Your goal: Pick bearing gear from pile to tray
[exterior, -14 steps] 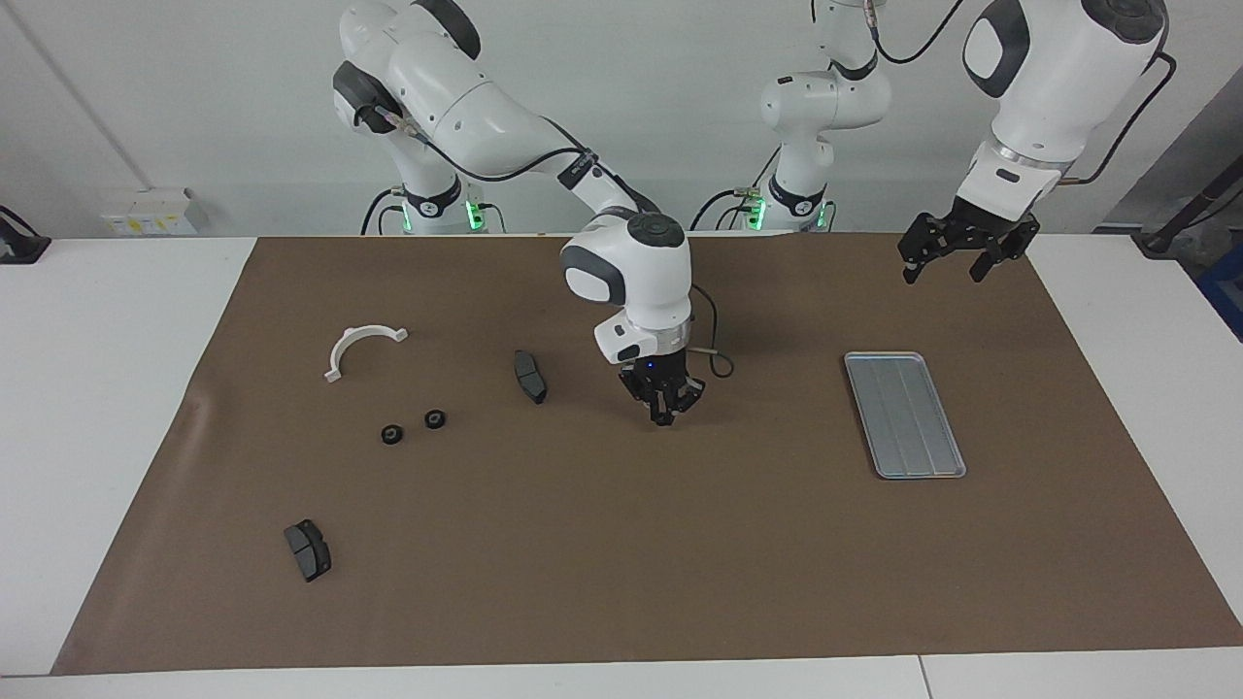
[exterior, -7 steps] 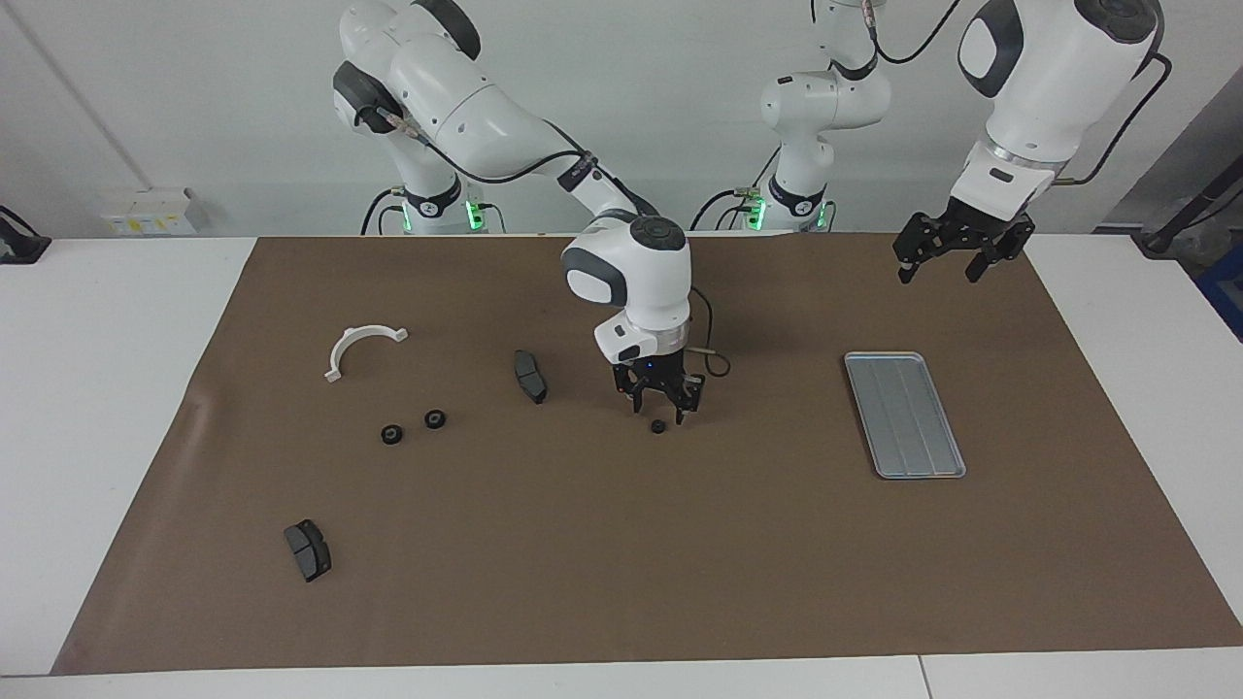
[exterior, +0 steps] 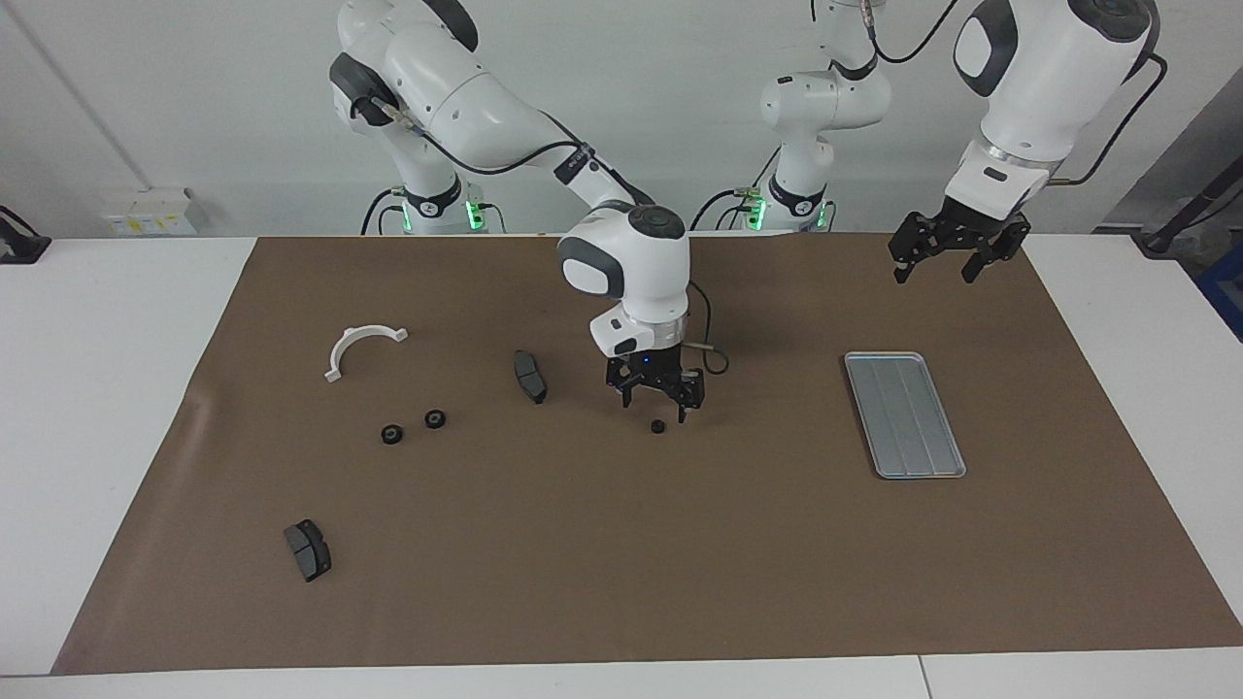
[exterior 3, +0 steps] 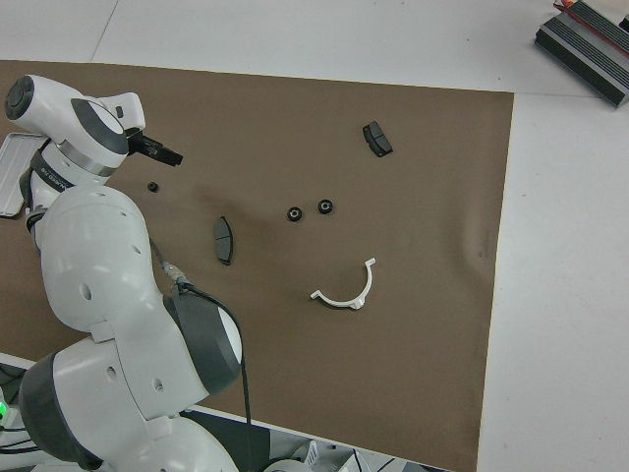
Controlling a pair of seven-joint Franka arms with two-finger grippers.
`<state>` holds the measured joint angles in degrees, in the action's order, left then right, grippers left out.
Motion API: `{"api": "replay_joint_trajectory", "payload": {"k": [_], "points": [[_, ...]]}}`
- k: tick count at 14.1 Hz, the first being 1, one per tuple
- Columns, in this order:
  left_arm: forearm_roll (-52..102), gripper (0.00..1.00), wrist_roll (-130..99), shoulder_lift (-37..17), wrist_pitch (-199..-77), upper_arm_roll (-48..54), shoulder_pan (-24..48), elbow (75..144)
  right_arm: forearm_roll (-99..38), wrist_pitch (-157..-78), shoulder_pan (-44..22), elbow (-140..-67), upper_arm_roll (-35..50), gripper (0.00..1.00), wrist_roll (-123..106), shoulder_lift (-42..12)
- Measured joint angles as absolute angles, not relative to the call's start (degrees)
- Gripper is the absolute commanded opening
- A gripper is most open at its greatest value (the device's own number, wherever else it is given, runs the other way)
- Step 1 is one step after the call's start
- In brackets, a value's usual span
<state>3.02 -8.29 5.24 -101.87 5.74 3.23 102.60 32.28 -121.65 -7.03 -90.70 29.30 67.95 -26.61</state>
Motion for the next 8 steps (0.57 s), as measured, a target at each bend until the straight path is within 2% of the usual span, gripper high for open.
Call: {"api": "replay_joint_trajectory", "payload": {"k": [4, 8], "points": [[3.1, 1.0, -18.1, 3.6, -104.7, 6.1, 11.0, 103.7, 18.9, -121.4, -6.6, -90.7, 18.6, 1.0, 46.6, -22.9], [3.1, 1.0, -25.6, -5.2, -107.4, 6.2, 17.8, 99.7, 9.0, -120.4, -6.3, -93.0, 8.9, 1.0, 26.7, -21.0]]}}
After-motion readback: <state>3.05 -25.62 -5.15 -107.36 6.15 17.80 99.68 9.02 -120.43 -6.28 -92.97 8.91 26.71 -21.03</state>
